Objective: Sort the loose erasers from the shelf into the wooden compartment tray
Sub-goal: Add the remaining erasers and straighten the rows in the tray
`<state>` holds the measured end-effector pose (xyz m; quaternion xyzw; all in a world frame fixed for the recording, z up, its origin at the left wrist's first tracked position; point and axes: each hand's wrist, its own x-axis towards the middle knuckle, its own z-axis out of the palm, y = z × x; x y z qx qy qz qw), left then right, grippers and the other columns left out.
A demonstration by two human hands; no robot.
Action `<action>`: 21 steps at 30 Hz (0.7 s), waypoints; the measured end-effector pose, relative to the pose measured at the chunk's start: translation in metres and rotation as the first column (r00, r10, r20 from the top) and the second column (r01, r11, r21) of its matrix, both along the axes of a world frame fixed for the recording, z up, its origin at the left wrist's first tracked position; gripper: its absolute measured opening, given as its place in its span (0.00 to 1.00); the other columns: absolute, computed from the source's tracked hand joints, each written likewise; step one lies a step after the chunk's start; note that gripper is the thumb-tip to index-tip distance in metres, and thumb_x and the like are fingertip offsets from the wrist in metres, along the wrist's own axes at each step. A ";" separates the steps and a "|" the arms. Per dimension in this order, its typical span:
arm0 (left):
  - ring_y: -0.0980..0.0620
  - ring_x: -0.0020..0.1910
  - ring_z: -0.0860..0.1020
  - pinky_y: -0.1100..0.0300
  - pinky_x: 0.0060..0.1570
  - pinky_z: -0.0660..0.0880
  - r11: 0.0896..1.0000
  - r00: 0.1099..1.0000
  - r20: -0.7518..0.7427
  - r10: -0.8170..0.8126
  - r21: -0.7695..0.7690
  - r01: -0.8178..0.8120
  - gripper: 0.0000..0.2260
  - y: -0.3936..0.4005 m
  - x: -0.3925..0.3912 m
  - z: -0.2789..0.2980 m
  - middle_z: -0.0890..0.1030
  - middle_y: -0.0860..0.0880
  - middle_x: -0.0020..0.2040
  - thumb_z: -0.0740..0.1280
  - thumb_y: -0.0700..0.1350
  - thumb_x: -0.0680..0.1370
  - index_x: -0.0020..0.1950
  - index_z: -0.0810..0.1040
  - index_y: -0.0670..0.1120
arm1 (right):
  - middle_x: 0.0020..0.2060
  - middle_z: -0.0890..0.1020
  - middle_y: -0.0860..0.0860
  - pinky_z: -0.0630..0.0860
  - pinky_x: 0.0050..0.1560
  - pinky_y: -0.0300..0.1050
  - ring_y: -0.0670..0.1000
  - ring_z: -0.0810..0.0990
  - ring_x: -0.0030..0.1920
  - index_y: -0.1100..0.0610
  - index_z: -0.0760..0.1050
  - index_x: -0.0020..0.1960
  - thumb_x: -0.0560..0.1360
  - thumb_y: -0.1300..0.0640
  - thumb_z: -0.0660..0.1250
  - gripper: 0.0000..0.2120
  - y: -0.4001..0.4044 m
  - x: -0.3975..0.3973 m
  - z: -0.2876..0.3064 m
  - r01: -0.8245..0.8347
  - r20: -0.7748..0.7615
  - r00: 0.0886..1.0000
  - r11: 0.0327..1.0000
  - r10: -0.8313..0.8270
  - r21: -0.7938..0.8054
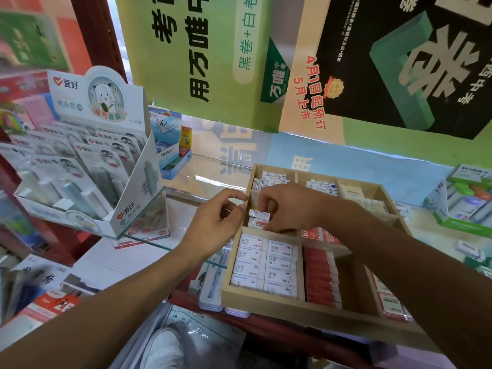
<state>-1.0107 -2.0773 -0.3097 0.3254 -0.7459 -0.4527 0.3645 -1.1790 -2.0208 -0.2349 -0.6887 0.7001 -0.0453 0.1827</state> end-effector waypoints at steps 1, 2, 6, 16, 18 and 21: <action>0.58 0.27 0.73 0.64 0.29 0.70 1.000 1.000 0.000 0.001 0.003 -0.001 0.08 0.000 0.000 0.000 0.77 0.52 0.29 0.63 0.43 0.80 0.56 0.77 0.53 | 0.45 0.78 0.46 0.73 0.44 0.42 0.48 0.76 0.47 0.53 0.73 0.53 0.70 0.54 0.74 0.15 -0.001 0.000 0.001 -0.008 -0.010 1.000 1.000 0.008 0.020; 0.57 0.28 0.73 0.64 0.30 0.70 1.000 1.000 0.000 0.005 0.006 -0.005 0.08 0.000 0.000 0.000 0.77 0.51 0.30 0.63 0.43 0.80 0.56 0.78 0.53 | 0.46 0.78 0.47 0.73 0.43 0.43 0.48 0.76 0.47 0.54 0.73 0.53 0.70 0.54 0.74 0.16 -0.002 0.000 0.001 -0.015 -0.017 1.000 0.999 0.015 0.034; 0.59 0.27 0.72 0.66 0.29 0.70 1.000 1.000 0.004 0.012 0.007 -0.012 0.08 -0.001 0.000 0.000 0.76 0.53 0.29 0.64 0.43 0.79 0.55 0.78 0.52 | 0.48 0.78 0.46 0.73 0.48 0.44 0.48 0.76 0.49 0.53 0.74 0.56 0.70 0.52 0.75 0.17 -0.004 -0.001 0.002 -0.026 -0.013 1.000 0.999 0.026 0.019; 0.55 0.30 0.76 0.64 0.33 0.73 1.000 1.000 -0.007 0.008 -0.010 -0.008 0.07 -0.002 -0.001 -0.002 0.80 0.48 0.32 0.64 0.44 0.79 0.55 0.78 0.53 | 0.47 0.81 0.50 0.77 0.50 0.48 0.50 0.79 0.47 0.55 0.77 0.57 0.71 0.51 0.73 0.16 0.004 -0.006 -0.006 -0.064 -0.046 0.997 0.997 0.061 -0.045; 0.54 0.32 0.77 0.64 0.35 0.73 1.000 1.000 -0.010 0.010 -0.017 -0.011 0.07 -0.003 -0.001 -0.003 0.81 0.46 0.34 0.64 0.44 0.79 0.55 0.78 0.53 | 0.46 0.80 0.50 0.77 0.48 0.47 0.50 0.78 0.47 0.56 0.76 0.57 0.71 0.54 0.72 0.15 0.003 -0.005 -0.005 -0.098 -0.082 0.992 0.995 0.095 -0.032; 0.54 0.32 0.75 0.65 0.34 0.72 1.000 1.000 -0.016 0.012 -0.024 -0.012 0.07 -0.003 -0.002 -0.003 0.80 0.45 0.34 0.64 0.43 0.79 0.54 0.78 0.52 | 0.45 0.81 0.52 0.77 0.48 0.48 0.51 0.78 0.46 0.57 0.78 0.53 0.71 0.54 0.71 0.13 -0.001 -0.003 -0.008 -0.103 -0.123 0.988 0.993 0.095 -0.056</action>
